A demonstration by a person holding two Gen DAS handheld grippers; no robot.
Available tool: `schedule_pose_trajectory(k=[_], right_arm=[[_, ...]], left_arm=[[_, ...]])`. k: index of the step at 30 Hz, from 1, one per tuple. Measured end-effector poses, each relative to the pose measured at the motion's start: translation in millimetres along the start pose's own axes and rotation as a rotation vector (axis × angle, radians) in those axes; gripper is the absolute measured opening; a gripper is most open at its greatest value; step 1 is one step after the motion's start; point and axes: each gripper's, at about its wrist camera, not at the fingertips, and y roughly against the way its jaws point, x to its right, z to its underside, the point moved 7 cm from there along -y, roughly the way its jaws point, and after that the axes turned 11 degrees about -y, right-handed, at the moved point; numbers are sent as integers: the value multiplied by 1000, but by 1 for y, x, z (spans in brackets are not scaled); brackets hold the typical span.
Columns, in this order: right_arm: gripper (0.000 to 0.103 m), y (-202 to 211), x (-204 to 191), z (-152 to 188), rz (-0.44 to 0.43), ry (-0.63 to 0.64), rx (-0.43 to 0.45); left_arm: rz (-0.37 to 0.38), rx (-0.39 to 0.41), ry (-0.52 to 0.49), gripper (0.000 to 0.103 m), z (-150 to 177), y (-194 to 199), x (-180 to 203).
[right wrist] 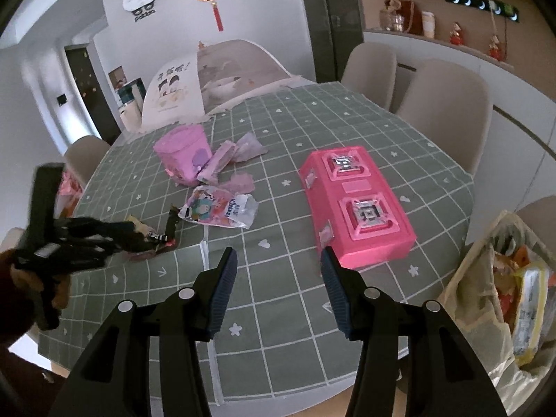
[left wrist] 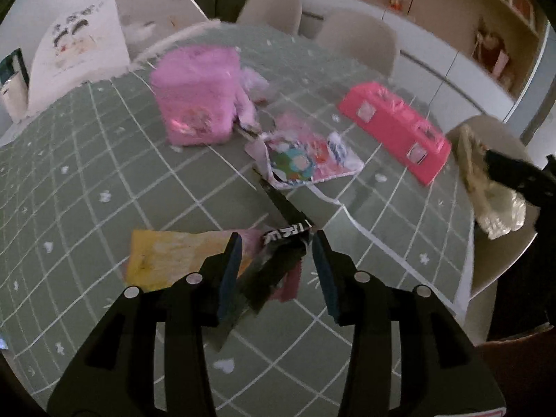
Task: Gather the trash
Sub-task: 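Move both tools back to the table and grasp the black-and-white strip with the left tool, then grasp the yellow-and-pink snack bag with the right tool while the left tool holds the strip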
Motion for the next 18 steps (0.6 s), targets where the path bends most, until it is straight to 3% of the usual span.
schedule_pose_trajectory(k=[4, 7, 8, 13, 18], right_arm=[[47, 4, 11, 0, 6, -22, 5], [47, 4, 19, 2, 9, -36, 2], [47, 4, 21, 3, 10, -42, 1], [47, -5, 22, 10, -11, -53, -28], [47, -20, -2, 16, -59, 1, -67]], left_arm=[[-5, -64, 48, 36, 4, -18, 1], [52, -59, 131, 24, 10, -12, 3], [63, -52, 152, 13, 12, -6, 3], [73, 25, 303, 12, 20, 26, -12], [39, 101, 440, 12, 35, 59, -41]])
